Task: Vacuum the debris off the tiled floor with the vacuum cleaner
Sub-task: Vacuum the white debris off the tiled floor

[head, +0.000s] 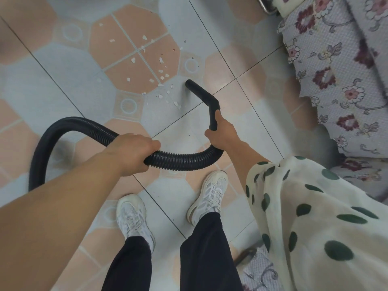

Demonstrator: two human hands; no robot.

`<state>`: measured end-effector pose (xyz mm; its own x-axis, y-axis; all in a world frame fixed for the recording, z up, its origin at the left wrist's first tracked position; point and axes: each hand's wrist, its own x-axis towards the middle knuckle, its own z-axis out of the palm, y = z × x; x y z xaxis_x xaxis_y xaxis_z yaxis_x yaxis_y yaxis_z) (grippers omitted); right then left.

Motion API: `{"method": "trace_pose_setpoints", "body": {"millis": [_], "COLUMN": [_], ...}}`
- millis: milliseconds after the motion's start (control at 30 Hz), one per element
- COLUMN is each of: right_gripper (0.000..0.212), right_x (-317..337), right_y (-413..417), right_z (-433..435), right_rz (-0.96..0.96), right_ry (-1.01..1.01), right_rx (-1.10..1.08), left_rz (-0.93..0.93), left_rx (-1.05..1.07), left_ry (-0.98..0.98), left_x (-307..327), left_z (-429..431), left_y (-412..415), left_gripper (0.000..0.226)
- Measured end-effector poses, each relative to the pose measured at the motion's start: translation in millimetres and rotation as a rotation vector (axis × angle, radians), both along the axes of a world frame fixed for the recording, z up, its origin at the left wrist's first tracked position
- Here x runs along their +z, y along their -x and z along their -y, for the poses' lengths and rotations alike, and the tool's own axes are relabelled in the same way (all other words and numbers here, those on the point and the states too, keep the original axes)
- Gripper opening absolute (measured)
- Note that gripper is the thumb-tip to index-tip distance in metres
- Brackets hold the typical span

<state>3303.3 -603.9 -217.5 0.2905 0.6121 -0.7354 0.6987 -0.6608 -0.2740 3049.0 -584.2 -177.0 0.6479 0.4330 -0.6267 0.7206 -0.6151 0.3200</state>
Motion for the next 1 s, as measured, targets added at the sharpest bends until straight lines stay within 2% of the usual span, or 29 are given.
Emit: {"method": "trace_pose_setpoints", "body": {"millis": [233,500,1000], "right_gripper": [0.082,0.084,0.080], "right_x": [4.9,-1.6,-18.7], "right_y": [10.2,27.7,50.2], "right_z": [50.1,78.0,-23.3], "right_rz": [-0.011,-0.036,0.022], "right_ry": [0.053,0.060,-0.039], "right_rx": [-0.011,0.000,0.127], "left_rz": [-0.028,-0.025,-0.029], "left_rx": [-0.054,-0.086,0.120], "left_ry": [0.021,0.024,-0.065], "left_x": [5.4,8.1,-7.0], "left_z": [30.3,56.7,12.9], "left_y": [7.7,22.8,49.3], "left_gripper": [0.024,0.015,0.022]}}
